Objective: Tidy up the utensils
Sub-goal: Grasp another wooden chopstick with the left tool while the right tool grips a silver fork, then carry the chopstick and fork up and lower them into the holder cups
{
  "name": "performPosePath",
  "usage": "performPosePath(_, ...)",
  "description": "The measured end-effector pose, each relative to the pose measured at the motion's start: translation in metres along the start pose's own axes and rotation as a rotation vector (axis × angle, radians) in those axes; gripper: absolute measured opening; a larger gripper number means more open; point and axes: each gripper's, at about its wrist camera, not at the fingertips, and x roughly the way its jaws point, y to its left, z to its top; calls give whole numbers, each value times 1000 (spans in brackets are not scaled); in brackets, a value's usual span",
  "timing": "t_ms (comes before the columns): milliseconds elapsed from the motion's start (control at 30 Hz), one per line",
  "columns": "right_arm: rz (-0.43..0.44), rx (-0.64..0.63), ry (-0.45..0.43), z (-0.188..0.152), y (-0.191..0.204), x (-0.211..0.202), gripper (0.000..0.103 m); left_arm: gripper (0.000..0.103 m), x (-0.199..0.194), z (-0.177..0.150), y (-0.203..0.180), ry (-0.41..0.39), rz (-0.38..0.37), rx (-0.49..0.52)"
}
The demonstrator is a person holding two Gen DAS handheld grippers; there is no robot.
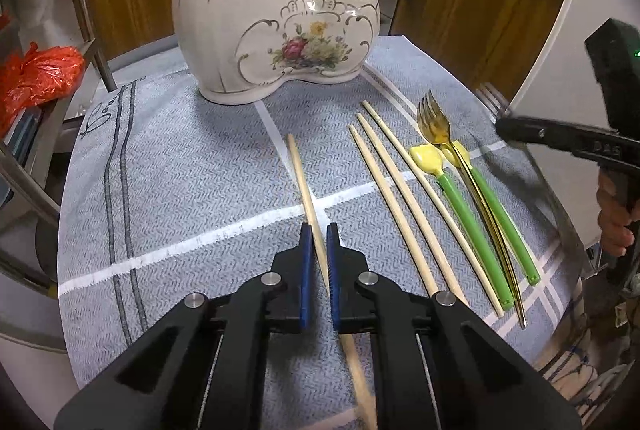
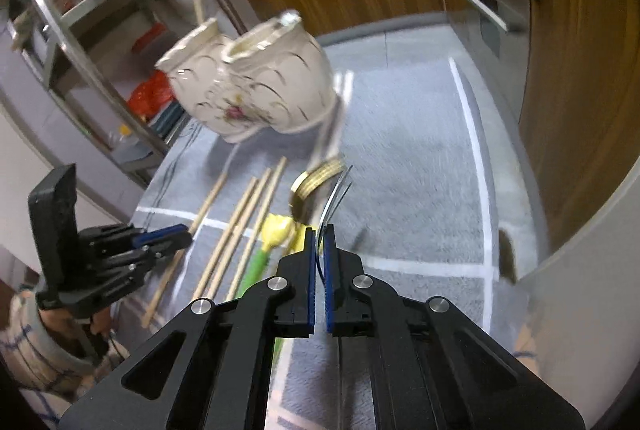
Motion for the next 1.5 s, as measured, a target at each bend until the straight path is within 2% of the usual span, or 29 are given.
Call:
performPosePath(167, -67, -111, -104, 2, 24, -24, 4, 4, -6, -3, 5, -43, -11, -3)
performPosePath(333, -107, -195, -221, 3, 44, -44, 3, 4, -23, -2, 10, -136, -13, 4)
performPosePath(600, -71, -234, -424, 29, 66, -74, 3, 4, -67, 8, 18, -350, 16, 9)
performPosePath(800, -21, -245, -543, 66, 83, -84, 3, 4, -96, 33, 27, -489, 30, 0)
performPosePath(933, 33, -215, -596, 97, 84, -86, 3, 4, -116, 62, 43, -584, 3, -44)
performPosePath(1000, 52, -197, -614, 111, 82, -85, 3, 4, -119, 82, 49, -629, 12, -55)
performPosePath(1233, 83, -124, -642, 156, 65, -70, 3, 4, -116, 143, 62, -729, -39, -112)
performPosePath(1367, 109, -77, -603, 165, 55, -53, 3, 4, -95, 172, 66, -760, -45, -131)
performPosePath(1500, 119, -47, -560, 166, 46, -34, 3, 4, -73, 186, 75, -773, -49, -189)
